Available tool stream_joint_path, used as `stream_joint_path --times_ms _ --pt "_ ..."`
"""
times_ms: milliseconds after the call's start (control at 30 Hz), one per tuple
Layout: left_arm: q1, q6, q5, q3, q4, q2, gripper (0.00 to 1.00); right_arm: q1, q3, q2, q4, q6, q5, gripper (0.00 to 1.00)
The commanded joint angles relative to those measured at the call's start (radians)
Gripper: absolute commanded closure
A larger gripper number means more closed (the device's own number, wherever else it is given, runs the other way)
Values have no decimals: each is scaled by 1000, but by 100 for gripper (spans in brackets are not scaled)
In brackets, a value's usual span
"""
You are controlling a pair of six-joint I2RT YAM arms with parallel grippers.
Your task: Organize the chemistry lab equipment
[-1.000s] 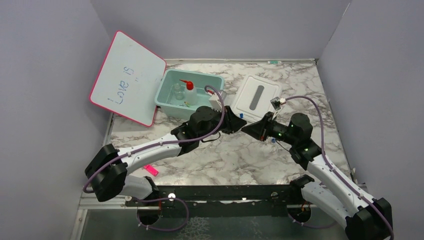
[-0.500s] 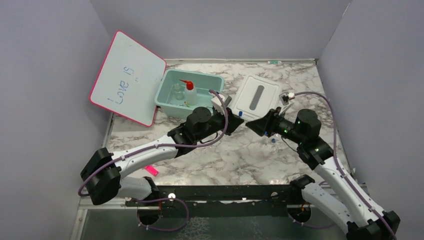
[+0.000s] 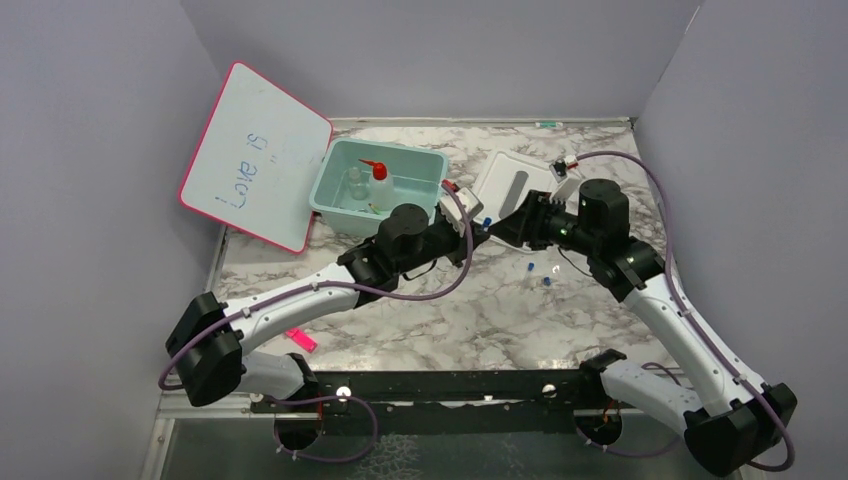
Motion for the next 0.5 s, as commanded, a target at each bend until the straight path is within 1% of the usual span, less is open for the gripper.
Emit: stream_joint_path --times_ms 0,167,300,467 --pt "-6 58 66 47 -48 41 95 -4 32 26 -27 -25 -90 46" --pt "-6 59 57 63 -74 72 94 -4 35 22 -16 -27 -92 47" --pt "-6 65 63 72 -90 88 94 -4 37 24 -26 -32 -64 52" --pt "-6 67 85 77 -98 89 94 -4 58 69 -80 -53 -26 59"
